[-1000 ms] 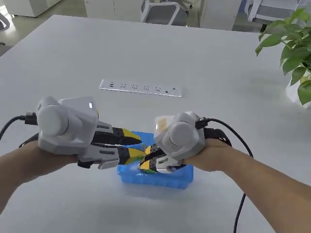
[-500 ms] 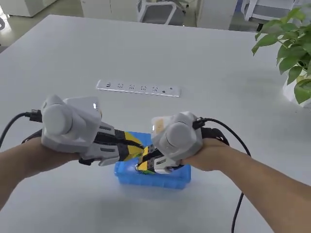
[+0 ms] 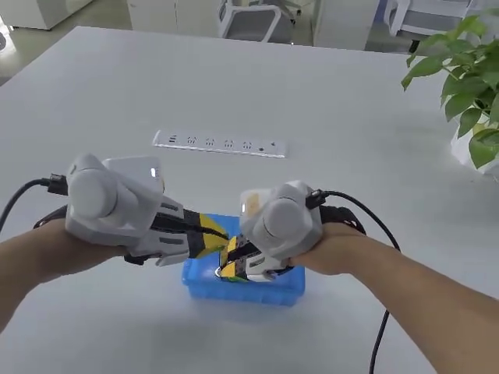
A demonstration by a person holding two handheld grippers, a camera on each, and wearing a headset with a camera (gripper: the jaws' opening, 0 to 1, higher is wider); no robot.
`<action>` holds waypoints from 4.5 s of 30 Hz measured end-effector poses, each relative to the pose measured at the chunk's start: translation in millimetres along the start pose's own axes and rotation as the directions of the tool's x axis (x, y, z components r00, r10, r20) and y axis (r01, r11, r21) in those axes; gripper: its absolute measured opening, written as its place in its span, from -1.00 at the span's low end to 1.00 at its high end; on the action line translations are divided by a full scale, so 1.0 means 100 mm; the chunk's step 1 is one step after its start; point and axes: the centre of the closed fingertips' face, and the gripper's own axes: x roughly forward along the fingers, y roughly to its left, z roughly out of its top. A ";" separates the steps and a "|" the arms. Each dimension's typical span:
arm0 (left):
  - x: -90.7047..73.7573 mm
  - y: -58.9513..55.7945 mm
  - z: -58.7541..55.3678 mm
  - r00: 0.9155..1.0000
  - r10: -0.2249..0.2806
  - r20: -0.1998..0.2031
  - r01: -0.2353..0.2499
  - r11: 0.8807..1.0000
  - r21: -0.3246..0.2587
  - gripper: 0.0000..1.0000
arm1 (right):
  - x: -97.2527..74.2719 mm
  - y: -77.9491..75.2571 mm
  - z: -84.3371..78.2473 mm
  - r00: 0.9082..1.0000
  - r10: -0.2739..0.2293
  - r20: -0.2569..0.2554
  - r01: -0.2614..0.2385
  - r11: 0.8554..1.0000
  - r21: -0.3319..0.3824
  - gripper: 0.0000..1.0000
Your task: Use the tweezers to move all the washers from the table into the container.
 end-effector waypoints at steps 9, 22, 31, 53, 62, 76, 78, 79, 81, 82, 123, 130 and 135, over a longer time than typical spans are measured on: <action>-0.07 0.02 0.10 1.000 0.003 0.010 -0.003 1.000 0.005 -0.90 | -0.10 -0.03 0.00 1.000 -0.025 0.011 0.025 0.999 0.024 -0.70; -0.16 -0.13 0.31 0.999 -0.037 0.023 0.036 0.999 0.032 -0.90 | -0.41 0.01 0.02 0.994 -0.095 0.061 0.090 0.992 0.083 -0.66; -0.20 -0.24 0.45 0.998 -0.055 0.028 0.054 0.997 0.055 -0.90 | -0.61 0.11 0.04 0.988 -0.133 0.078 0.125 0.987 0.104 -0.65; -0.31 -0.68 0.62 0.990 -0.136 0.027 0.133 0.985 0.107 -0.90 | -0.82 0.50 0.28 0.976 -0.154 0.151 0.139 0.985 0.105 -0.62; -0.35 -0.85 0.65 0.985 -0.171 0.027 0.166 0.978 0.125 -0.90 | -0.79 0.69 0.41 0.971 -0.135 0.200 0.120 0.989 0.081 -0.63; -0.42 -0.97 0.65 0.978 -0.203 0.043 0.196 0.972 0.127 -0.90 | -0.79 0.82 0.49 0.965 -0.113 0.237 0.103 0.993 0.055 -0.78; -0.43 -0.97 0.64 0.978 -0.205 0.043 0.199 0.972 0.124 -0.90 | -0.78 0.83 0.48 0.964 -0.113 0.239 0.103 0.993 0.053 -0.79; -0.43 -0.98 0.64 0.977 -0.207 0.043 0.200 0.972 0.123 -0.90 | -0.78 0.83 0.48 0.964 -0.112 0.240 0.102 0.993 0.052 -0.79; -0.44 -0.98 0.63 0.977 -0.210 0.045 0.203 0.972 0.121 -0.90 | -0.77 0.84 0.48 0.964 -0.111 0.244 0.102 0.994 0.047 -0.81; -0.44 -0.98 0.63 0.977 -0.209 0.044 0.203 0.972 0.121 -0.90 | -0.77 0.84 0.48 0.963 -0.110 0.244 0.102 0.994 0.046 -0.82; -0.23 -0.96 -0.52 0.917 -0.193 -0.350 0.277 0.938 0.210 -0.90 | -0.49 1.01 0.04 1.000 -0.028 -0.002 0.028 0.999 -0.029 -0.86; -0.10 -0.94 -0.69 0.901 -0.188 -0.391 0.288 0.933 0.215 -0.90 | -0.38 1.02 -0.08 0.998 -0.020 -0.059 0.018 0.999 -0.033 -0.85; -0.05 -0.92 -0.79 0.896 -0.178 -0.407 0.284 0.934 0.216 -0.90 | -0.33 1.01 -0.13 0.998 -0.025 -0.065 0.023 0.999 -0.027 -0.85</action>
